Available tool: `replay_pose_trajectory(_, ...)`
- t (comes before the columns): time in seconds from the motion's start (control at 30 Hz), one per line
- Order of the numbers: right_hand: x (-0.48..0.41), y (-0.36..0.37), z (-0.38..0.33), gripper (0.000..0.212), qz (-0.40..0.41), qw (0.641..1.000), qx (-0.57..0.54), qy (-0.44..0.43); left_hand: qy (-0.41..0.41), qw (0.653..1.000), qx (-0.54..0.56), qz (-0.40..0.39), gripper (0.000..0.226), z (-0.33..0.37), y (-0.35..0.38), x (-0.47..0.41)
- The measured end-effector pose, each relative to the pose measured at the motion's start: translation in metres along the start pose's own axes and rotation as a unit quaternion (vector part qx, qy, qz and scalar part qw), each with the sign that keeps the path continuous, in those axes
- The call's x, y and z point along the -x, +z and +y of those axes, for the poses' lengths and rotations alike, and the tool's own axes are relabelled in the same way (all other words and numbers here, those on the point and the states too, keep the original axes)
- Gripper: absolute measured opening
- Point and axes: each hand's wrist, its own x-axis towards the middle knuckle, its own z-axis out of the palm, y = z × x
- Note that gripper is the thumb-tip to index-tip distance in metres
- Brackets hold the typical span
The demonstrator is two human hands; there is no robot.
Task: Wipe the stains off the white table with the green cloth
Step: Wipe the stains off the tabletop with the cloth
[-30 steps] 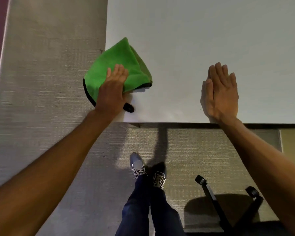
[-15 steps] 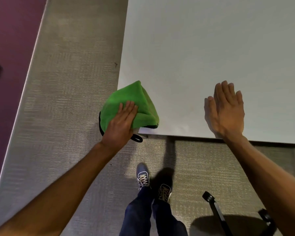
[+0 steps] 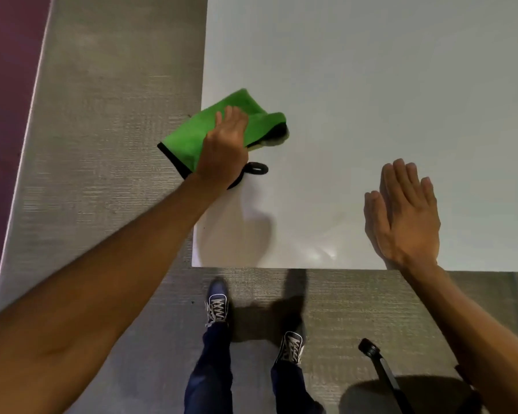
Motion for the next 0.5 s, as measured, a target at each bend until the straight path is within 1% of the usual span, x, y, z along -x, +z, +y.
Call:
replay_pose_trajectory(0.03,0.0,-0.002,-0.002,0.067,0.001,1.0,-0.005,0.003,-0.002,1.0,-0.006,-0.001,0.054,-0.001,0.004,-0.018)
replay_pose_trajectory(0.1,0.001,-0.007,-0.007,0.066,0.007,1.0,-0.015,0.005,-0.026,0.998,-0.028,-0.049,0.054,-0.003,0.011,-0.058)
replay_pose_trajectory(0.13,0.001,-0.009,-0.009,0.066,0.008,1.0,-0.018,0.005,-0.033,0.997,-0.033,-0.06,0.052,-0.003,0.014,-0.077)
replay_pose_trajectory(0.2,0.0,-0.01,-0.012,0.065,0.007,1.0,-0.017,0.002,-0.015,0.998,-0.034,-0.054,0.043,0.0,0.018,-0.111)
replay_pose_trajectory(0.27,-0.001,-0.01,-0.011,0.065,0.008,1.0,-0.011,-0.001,-0.001,0.999,-0.022,-0.036,0.039,0.006,0.019,-0.129)
replay_pose_trajectory(0.37,-0.002,-0.01,-0.009,0.063,0.015,1.0,-0.004,-0.014,0.039,0.998,-0.02,-0.036,0.043,0.009,0.019,-0.12)
replay_pose_trajectory(0.5,-0.002,-0.012,-0.012,0.061,0.017,1.0,0.005,-0.012,0.111,0.992,-0.039,-0.056,0.055,0.018,0.013,-0.071)
